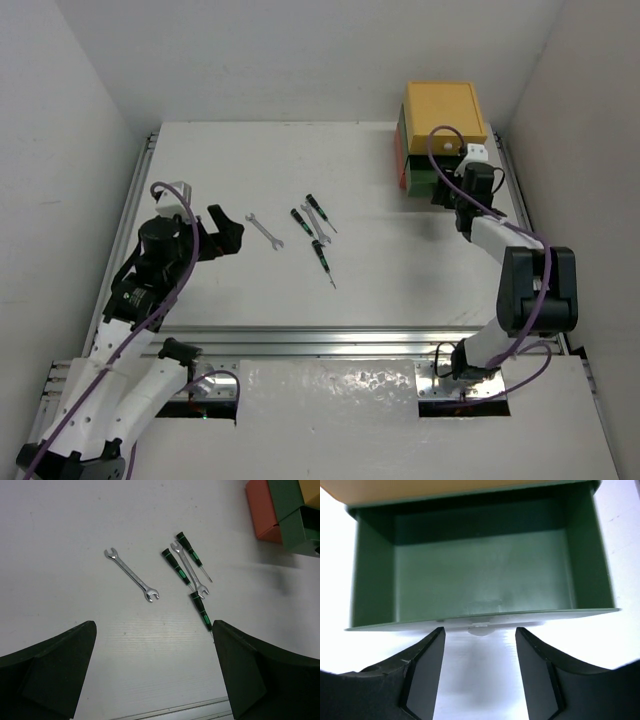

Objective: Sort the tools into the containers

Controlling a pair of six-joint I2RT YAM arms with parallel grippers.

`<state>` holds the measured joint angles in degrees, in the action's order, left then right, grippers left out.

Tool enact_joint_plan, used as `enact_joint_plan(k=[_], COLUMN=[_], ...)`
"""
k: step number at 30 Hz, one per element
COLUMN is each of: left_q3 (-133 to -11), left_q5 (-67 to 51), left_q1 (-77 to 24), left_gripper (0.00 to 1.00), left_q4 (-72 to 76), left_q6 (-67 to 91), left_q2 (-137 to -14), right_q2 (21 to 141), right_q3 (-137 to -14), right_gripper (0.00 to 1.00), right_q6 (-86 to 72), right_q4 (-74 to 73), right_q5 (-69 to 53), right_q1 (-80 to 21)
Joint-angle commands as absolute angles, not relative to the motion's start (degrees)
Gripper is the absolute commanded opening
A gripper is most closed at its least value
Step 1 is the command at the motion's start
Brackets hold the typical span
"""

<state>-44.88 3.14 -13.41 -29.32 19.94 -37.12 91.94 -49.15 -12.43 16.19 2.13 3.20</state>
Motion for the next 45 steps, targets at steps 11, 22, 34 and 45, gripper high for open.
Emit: enact_joint_plan(k=[11, 22, 34, 45], left_q3=[-45.26, -45.35, -45.18, -45.09], left_q5=[6.59, 8.35, 7.3, 6.86], left_q1=[-12.92, -12.13, -11.87, -11.87], left_gripper=[1.0, 1.0, 1.0, 1.0], left_q4=[-27.6, -27.95, -27.77, -27.6], left_q6=[20.21, 20.66, 20.39, 20.3], left_q2=[-35.33, -34.72, -34.54, -34.28], right_q2=[78.75, 107.55, 122.25, 117.44], right_q3=[-55.0, -81.89, -88.86, -82.62], right_gripper=[0.82, 0.57, 0.38, 0.07], right_q6=[-18.46, -21.18, -22.15, -20.92], right_q4=[-1.47, -26.62, -31.03, -26.11], right_q5=[4.4, 11.51, 13.18, 3.19], right_q1=[-18.52, -39.18, -44.56, -45.0])
